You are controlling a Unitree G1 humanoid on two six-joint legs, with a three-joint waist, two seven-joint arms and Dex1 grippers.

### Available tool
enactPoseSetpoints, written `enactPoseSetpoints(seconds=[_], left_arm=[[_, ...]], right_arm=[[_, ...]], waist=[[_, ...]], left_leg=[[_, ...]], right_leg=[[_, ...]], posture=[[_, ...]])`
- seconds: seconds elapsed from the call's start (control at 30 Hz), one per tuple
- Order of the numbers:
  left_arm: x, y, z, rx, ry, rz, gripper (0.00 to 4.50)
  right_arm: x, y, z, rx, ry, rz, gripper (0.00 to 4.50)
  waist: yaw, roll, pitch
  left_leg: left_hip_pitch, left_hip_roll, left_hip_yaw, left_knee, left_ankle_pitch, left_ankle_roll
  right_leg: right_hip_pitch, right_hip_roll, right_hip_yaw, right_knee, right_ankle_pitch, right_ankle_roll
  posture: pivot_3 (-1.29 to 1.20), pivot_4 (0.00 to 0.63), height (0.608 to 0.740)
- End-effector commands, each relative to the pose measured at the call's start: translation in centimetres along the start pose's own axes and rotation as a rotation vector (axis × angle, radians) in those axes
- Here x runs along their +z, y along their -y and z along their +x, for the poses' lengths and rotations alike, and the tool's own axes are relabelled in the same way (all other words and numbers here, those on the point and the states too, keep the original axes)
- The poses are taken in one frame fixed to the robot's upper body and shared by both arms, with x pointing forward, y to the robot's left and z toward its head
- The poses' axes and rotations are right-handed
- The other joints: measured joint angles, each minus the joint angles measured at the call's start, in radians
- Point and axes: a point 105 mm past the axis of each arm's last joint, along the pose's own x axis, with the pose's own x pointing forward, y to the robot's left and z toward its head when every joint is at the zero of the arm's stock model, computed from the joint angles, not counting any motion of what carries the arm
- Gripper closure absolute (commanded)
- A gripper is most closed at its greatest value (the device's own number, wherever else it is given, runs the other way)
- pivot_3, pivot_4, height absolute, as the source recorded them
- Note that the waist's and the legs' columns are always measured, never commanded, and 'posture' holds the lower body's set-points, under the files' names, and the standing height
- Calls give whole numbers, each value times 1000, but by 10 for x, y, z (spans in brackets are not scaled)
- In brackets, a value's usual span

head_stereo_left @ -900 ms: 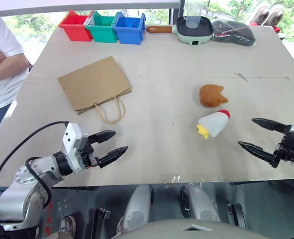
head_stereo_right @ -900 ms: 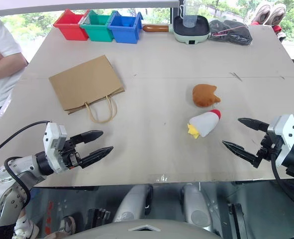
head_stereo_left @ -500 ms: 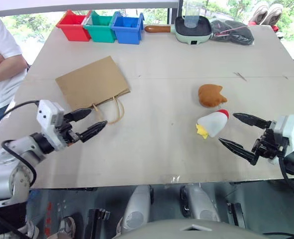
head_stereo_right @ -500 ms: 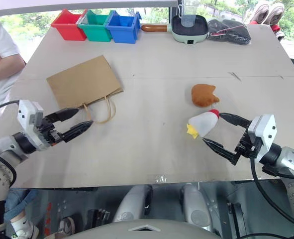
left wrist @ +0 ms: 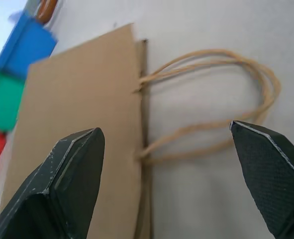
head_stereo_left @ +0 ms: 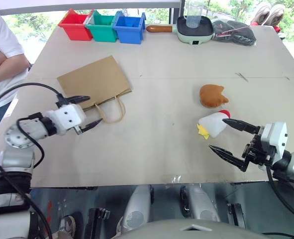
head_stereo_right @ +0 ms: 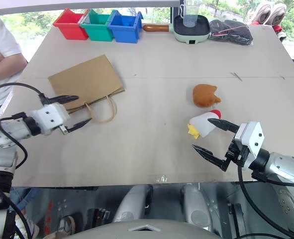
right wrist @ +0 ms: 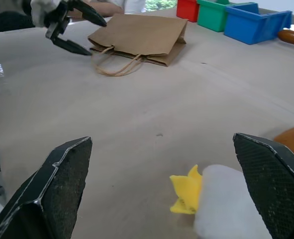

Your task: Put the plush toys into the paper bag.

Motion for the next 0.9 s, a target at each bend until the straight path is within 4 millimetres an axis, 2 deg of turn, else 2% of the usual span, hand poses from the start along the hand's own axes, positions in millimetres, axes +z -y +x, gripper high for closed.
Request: enactPoseSetpoints(seconds=[0.03,0.07,0.1,0.13,0.3,0.33,0.37,0.43,0.53,0.63,0.67,0.77,0.8,0.9], left_arm=[[8,-4,9,17,56,41,638],[11,-1,13,-2,77,29,885],[14,2,15,-14,100,25,1544],[16,2,17,-13,115,3,1811],[33,1,25,-16,244,-245,4028],[38,-1,26,-12,264,-285,4411],[41,-3,27,-10,276,-307,4500],[48,0,31,-31,281,-303,4500],[55,-1,30,-33,311,-388,4500],[48,-12,15,-51,314,-561,4500],[46,-14,9,-67,308,-569,4500],[27,-25,-6,-53,223,-517,3535],[20,-27,-8,-38,188,-491,3154],[9,-15,-17,-158,138,-466,1792]], right_arm=[[10,-8,3,-9,39,-47,0],[10,-9,4,-16,40,-42,0],[9,-9,5,-24,40,-38,0],[8,-9,5,-34,35,-43,0],[2,-6,9,-83,6,-18,0],[2,-4,11,-88,9,-2,252],[1,-3,13,-93,10,7,595],[3,-6,19,-76,32,29,1285],[5,-10,27,-64,56,30,2883],[5,-11,29,-67,66,15,4398],[5,-12,29,-59,70,15,4465],[2,-15,23,-21,67,19,4500],[1,-14,23,-23,62,5,4500],[-1,-9,23,-32,61,16,4500]], waist=[[-2,0,0],[-2,0,0],[-2,0,0],[-2,0,0],[-2,0,0],[-2,0,0],[-2,0,0],[-2,0,0],[-3,0,0],[-4,0,0],[-6,0,0],[-6,0,0],[-5,0,0],[-1,0,0]], left_leg=[[0,0,0,0,0,0],[0,0,0,0,0,0],[0,0,-1,0,0,0],[0,0,-1,0,0,0],[0,0,-1,1,0,0],[0,0,-1,1,0,0],[0,0,-2,2,0,0],[0,0,-2,3,0,0],[0,0,-2,3,0,0],[0,0,-3,3,0,0],[0,0,-3,3,0,0],[1,0,-4,3,0,0],[1,0,-4,3,0,0],[1,-1,-3,3,0,0]], right_leg=[[0,0,0,0,0,0],[0,0,0,1,0,0],[0,0,-1,1,0,0],[0,0,0,1,0,0],[0,0,-1,2,0,0],[0,0,-1,2,0,0],[0,0,-1,3,0,0],[0,0,-1,4,0,0],[0,1,-1,5,0,0],[0,1,-1,6,0,0],[0,1,-1,6,0,0],[0,2,-2,7,0,-1],[0,2,-2,7,0,-1],[0,1,-1,7,0,0]], posture=[[0,150,740],[0,150,740],[0,150,740],[0,150,740],[0,150,740],[0,150,740],[0,150,740],[0,150,740],[0,150,740],[0,150,740],[0,150,740],[0,150,740],[0,150,740],[0,150,740]])
